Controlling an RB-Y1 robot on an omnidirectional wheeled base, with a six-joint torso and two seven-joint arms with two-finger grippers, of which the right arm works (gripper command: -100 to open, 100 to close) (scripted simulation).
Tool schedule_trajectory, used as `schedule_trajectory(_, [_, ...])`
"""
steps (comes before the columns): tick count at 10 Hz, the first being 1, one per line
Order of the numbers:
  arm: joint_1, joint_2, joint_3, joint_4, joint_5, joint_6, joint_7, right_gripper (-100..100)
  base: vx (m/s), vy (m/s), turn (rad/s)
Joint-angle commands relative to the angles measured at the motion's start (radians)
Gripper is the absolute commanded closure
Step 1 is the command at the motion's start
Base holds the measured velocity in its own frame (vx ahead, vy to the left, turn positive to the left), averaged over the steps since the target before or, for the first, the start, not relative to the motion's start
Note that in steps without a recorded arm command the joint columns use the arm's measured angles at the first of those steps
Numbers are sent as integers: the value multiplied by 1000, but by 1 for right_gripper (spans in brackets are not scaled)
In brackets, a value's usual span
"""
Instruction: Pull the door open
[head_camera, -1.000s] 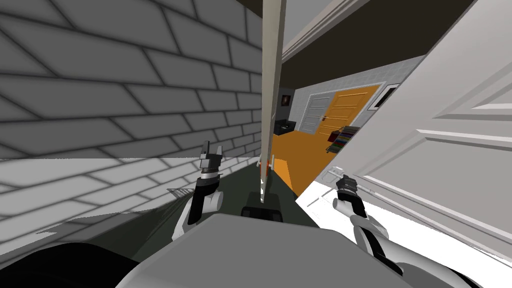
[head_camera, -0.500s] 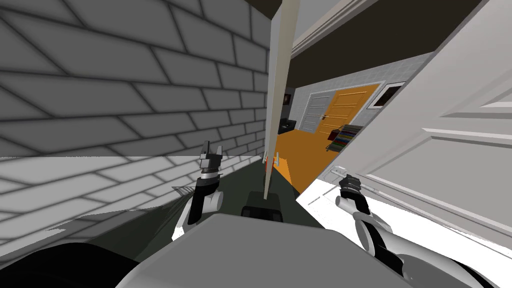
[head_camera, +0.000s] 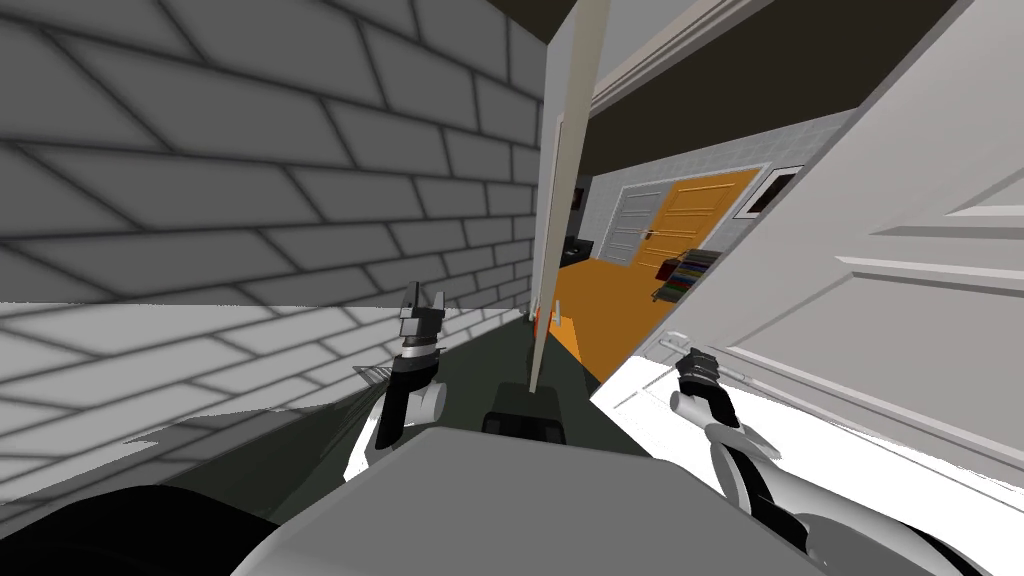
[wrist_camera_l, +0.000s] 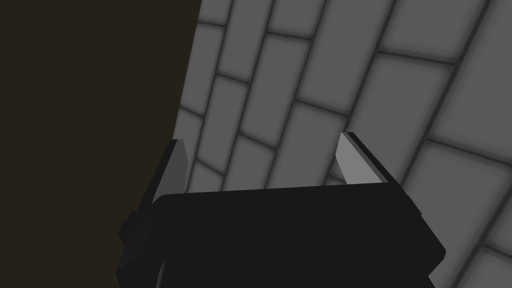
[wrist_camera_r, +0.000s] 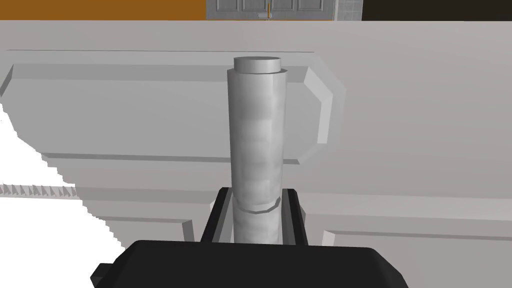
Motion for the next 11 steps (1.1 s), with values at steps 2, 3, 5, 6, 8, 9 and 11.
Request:
schedule_trajectory(2, [-8, 7, 26, 6, 14, -1, -16, 100, -193, 0, 54])
schedule_trajectory(3, [-11, 8, 37, 1, 19, 1, -23, 100, -215, 11, 58])
schedule_trajectory(5, [-19, 12, 63, -10, 33, 6, -40, 100, -246, 35, 64])
schedule_trajectory(6, [-22, 13, 72, -14, 37, 8, -46, 100, -236, 37, 35])
schedule_trajectory(8, [-26, 15, 88, -21, 45, 11, -56, 100, -223, 22, 44])
schedule_trajectory(9, [-26, 15, 88, -21, 45, 11, -56, 100, -101, -5, 18])
schedule_trajectory(11, [-29, 25, 108, -17, 55, 10, -66, 100, -95, -5, 33])
